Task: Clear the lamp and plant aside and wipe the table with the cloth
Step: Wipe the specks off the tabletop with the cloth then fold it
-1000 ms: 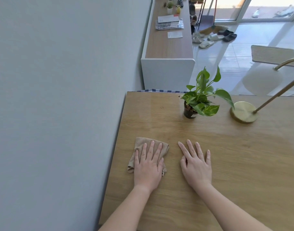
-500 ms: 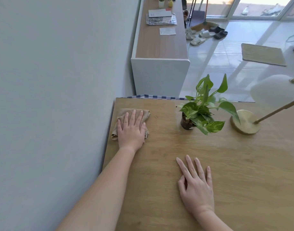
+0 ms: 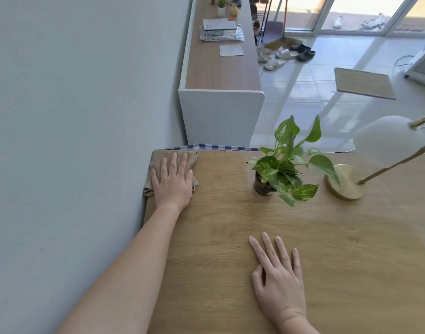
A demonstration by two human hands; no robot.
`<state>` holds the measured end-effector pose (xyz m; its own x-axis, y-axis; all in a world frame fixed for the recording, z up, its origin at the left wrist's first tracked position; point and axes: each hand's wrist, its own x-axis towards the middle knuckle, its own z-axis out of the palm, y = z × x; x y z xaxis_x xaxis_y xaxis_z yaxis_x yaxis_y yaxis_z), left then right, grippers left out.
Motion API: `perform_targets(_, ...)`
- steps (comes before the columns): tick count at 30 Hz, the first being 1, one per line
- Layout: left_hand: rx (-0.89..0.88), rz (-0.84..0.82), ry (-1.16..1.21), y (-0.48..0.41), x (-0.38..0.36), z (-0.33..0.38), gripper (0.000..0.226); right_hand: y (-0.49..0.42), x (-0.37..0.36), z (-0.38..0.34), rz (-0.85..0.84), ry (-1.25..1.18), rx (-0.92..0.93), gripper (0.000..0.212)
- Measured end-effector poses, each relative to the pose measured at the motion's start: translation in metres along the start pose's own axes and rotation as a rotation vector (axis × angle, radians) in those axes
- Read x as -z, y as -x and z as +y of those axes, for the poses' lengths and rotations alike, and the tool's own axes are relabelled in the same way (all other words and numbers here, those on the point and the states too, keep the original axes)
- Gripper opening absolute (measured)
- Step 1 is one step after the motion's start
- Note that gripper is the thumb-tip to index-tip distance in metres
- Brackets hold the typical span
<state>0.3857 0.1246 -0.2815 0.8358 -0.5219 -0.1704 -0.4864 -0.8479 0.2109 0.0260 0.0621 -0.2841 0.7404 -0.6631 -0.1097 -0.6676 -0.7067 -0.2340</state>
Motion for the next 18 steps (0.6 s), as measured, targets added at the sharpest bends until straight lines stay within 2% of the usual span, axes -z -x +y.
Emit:
perform_targets(8,-0.051,0.004,-0.034,0.085,-0.018,-0.006,0.063,0.000,0.009,-0.007,-0.040,-0.016,-0.007,0.070)
perform_targets(18,-0.109,0.010,0.085,0.205,-0.041,0.011,0.065,0.000,0.010,-0.011,-0.037,-0.016,0.018,0.063)
